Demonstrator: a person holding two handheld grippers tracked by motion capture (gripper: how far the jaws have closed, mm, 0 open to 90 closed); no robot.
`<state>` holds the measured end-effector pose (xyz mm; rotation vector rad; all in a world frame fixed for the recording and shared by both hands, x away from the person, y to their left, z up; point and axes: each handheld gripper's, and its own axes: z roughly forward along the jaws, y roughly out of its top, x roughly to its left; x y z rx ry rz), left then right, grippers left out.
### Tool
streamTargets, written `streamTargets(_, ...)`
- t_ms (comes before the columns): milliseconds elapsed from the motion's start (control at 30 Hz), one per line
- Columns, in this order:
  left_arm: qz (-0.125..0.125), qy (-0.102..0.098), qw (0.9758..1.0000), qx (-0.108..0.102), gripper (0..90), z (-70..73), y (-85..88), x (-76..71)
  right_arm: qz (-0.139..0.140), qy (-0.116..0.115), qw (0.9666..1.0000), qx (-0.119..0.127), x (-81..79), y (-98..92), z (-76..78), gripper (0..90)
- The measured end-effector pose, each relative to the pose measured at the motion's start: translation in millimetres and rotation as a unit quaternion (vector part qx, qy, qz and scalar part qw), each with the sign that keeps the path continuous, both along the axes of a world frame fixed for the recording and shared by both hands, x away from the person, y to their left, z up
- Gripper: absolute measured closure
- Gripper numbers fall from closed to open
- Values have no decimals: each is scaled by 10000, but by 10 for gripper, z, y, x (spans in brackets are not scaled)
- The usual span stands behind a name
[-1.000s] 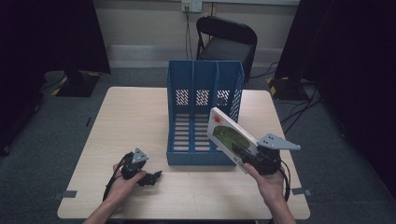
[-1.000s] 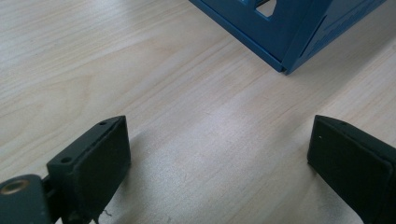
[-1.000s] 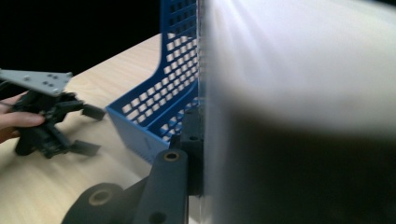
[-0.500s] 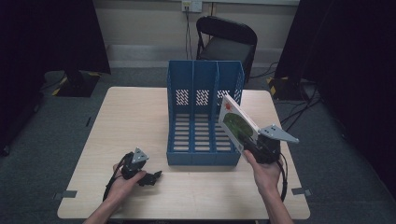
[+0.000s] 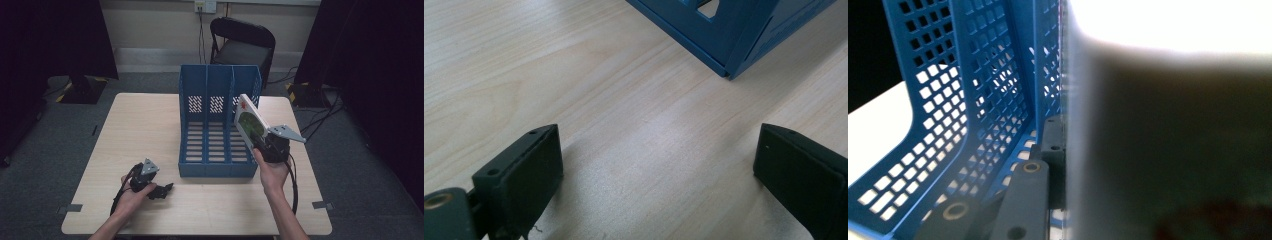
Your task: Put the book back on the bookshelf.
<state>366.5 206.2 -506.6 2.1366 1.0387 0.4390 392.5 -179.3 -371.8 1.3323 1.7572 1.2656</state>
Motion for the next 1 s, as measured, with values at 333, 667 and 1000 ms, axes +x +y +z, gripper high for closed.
streamTargets(333, -2, -4, 10000, 5, 51, 0, 0, 0, -159, 159, 9997, -38, 185, 116, -168, 768)
streamTargets(667, 0, -3, 10000, -1, 50, -1, 0, 0, -204, 352, 9991, -83, 310, 220, -364, 768)
streamTargets(1000, -2, -10, 10000, 7, 51, 0, 0, 0, -181, 513, 9984, -156, 351, 232, -511, 768)
